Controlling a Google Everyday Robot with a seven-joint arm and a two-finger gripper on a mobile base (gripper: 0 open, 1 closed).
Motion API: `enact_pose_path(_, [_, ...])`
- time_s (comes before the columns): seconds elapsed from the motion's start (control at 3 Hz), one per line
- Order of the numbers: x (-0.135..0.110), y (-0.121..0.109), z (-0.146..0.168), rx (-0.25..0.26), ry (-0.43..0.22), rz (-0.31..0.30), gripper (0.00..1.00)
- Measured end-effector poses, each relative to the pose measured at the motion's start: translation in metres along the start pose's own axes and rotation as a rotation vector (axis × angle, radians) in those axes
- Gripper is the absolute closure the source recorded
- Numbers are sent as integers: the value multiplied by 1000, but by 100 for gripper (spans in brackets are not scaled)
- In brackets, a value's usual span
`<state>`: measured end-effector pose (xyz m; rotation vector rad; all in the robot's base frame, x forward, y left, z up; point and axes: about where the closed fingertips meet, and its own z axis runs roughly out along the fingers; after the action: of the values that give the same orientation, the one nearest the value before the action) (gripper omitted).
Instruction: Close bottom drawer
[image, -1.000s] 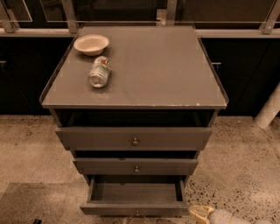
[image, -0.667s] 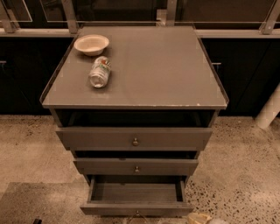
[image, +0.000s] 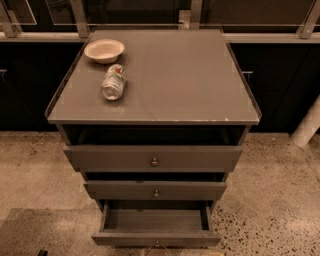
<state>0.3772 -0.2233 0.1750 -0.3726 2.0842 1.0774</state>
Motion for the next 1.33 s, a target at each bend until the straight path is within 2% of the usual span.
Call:
enact_pose_path(0.33, [9,-14,14,-5,-4,32,100])
enact_pose_path(0.67, [-5,-29,1,67,-34,17,100])
enact_pose_path(1.0, [-25,-45,-20,159,-42,-16,100])
enact_pose_path(1.33, [-44,-59,-36,224,-32,-50,100])
